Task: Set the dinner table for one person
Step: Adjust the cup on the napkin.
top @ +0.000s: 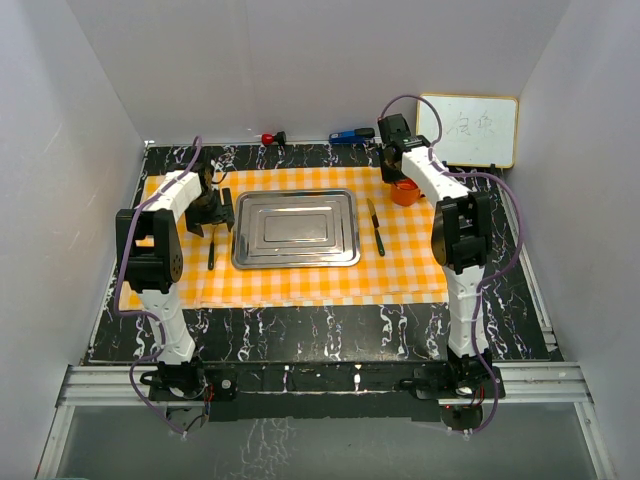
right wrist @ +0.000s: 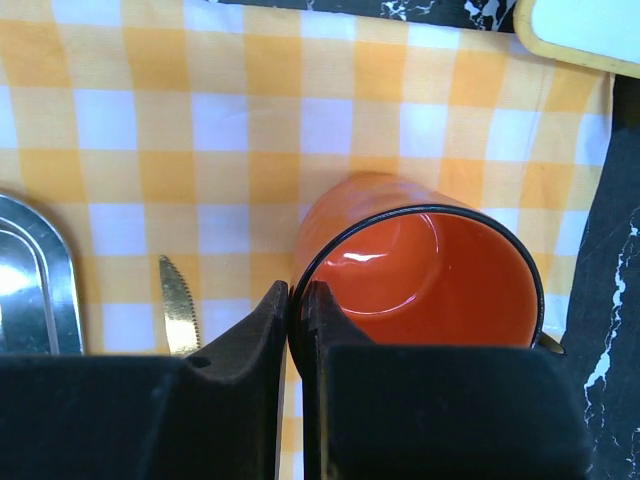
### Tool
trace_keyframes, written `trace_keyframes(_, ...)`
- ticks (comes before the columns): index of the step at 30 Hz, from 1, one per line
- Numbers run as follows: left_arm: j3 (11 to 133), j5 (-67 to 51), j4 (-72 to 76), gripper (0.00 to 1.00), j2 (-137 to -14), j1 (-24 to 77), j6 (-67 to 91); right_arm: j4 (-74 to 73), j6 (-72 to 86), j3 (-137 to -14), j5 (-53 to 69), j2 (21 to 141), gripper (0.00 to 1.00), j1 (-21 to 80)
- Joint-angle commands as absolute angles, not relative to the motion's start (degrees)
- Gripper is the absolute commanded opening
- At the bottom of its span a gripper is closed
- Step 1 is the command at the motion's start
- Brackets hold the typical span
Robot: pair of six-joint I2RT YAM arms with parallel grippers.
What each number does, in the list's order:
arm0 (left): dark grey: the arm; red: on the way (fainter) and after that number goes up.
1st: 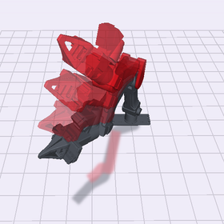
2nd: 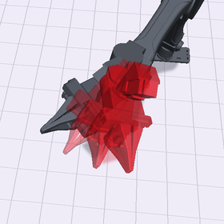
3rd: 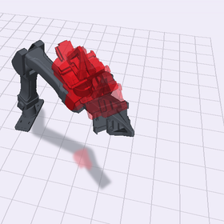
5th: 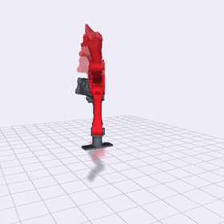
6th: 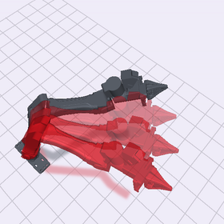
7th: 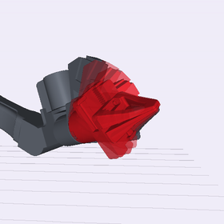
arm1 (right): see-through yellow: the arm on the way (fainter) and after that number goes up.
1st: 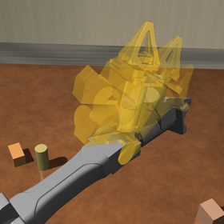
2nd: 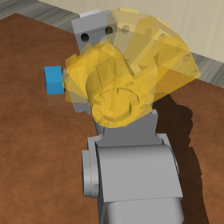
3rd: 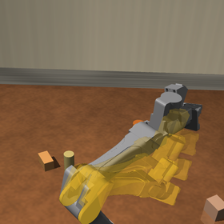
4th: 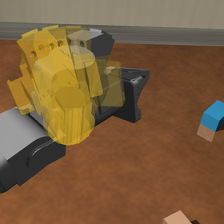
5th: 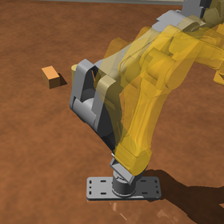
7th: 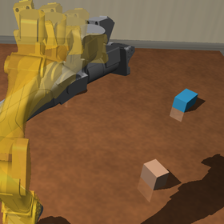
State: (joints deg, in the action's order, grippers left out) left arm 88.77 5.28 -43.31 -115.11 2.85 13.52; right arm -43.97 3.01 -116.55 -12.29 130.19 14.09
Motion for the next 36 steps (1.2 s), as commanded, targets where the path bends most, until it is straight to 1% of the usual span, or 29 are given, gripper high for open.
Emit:
trace_keyframes(1, 88.25, 5.62, -43.66, 0.73, -113.66, 2.95, 13.54, -42.28, 1.63, -117.59, -15.54, 128.48, 0.00, 13.09)
trace_keyframes(2, 88.24, 5.62, -43.68, 0.73, -113.72, 2.93, 13.60, -42.28, 1.93, -117.60, -15.60, 128.54, 0.00, 13.10)
trace_keyframes(5, 88.29, 5.70, -43.79, 0.73, -113.53, 2.90, 13.62, -42.38, 2.66, -117.95, -14.91, 128.45, 0.08, 13.07)
trace_keyframes(7, 88.31, 5.77, -43.77, 0.73, -113.55, 2.91, 13.62, -42.24, 3.04, -118.05, -14.55, 128.21, 0.11, 13.09)
trace_keyframes(14, 88.66, 5.61, -43.84, 0.73, -113.77, 2.90, 13.88, -41.84, 4.10, -118.21, -13.22, 127.94, 0.17, 13.09)
trace_keyframes(20, 89.27, 5.73, -43.84, 0.73, -114.03, 2.91, 14.08, -42.14, 4.14, -119.73, -15.90, 126.79, 0.21, 13.08)
trace_keyframes(24, 90.67, 6.01, -44.41, 0.73, -114.62, 2.90, 14.14, -45.01, 3.70, -125.44, -19.69, 126.57, 0.22, 13.05)
trace_keyframes(28, 92.18, 6.11, -44.86, 0.73, -115.31, 2.91, 14.32, -46.96, 5.10, -130.20, -16.90, 124.44, 0.24, 13.05)
trace_keyframes(29, 92.58, 6.19, -44.91, 0.74, -115.53, 2.92, 14.39, -47.42, 6.11, -129.84, -15.18, 123.46, 0.27, 13.12)
trace_keyframes(31, 93.15, 6.11, -44.81, 0.74, -115.89, 2.90, 14.69, -48.22, 8.26, -126.52, -11.42, 121.44, 0.27, 13.26)
trace_keyframes(35, 95.19, 4.88, -45.14, 0.74, -117.49, 2.90, 15.09, -50.06, 11.73, -114.97, -6.45, 117.84, 0.19, 13.40)
trace_keyframes(36, 96.50, 4.71, -45.64, 0.74, -118.10, 2.92, 15.19, -50.02, 12.50, -111.62, -5.97, 116.71, 0.18, 13.40)
